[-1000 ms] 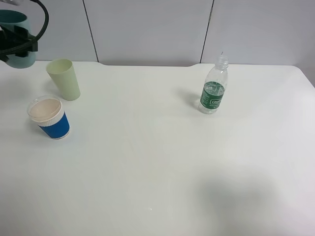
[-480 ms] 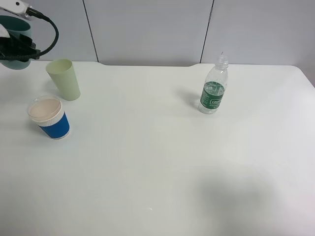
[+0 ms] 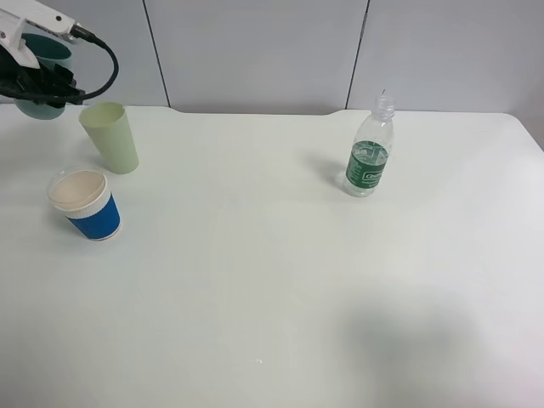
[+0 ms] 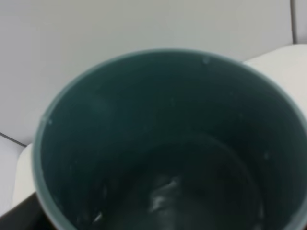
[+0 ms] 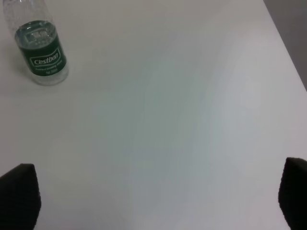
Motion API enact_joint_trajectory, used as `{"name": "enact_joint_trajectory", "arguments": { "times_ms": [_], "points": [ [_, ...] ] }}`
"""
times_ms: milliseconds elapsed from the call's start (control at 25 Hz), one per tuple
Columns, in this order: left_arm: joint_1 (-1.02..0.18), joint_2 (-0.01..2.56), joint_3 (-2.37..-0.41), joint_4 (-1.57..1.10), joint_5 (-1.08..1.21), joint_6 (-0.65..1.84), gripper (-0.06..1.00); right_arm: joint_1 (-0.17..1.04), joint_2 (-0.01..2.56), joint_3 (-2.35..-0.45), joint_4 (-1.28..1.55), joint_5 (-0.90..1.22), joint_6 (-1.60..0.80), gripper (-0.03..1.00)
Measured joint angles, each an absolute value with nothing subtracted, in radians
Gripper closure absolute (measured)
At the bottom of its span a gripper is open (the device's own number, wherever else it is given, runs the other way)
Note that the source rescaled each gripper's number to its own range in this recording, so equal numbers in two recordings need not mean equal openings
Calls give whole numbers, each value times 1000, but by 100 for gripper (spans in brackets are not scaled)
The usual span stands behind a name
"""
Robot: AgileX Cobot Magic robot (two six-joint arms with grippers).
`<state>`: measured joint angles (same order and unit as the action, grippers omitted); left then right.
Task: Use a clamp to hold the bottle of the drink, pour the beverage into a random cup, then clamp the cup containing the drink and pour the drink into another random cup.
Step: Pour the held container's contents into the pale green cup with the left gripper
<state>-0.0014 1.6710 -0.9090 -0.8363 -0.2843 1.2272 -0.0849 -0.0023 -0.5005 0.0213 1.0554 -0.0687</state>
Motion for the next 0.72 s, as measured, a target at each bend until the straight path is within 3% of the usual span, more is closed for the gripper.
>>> {"name": "enact_joint_trajectory", "arguments": {
  "times_ms": [720],
  "points": [
    [-3, 1674, -909, -860, -310, 1353, 94, -85, -2, -500, 21, 1055, -69, -3]
  ]
}}
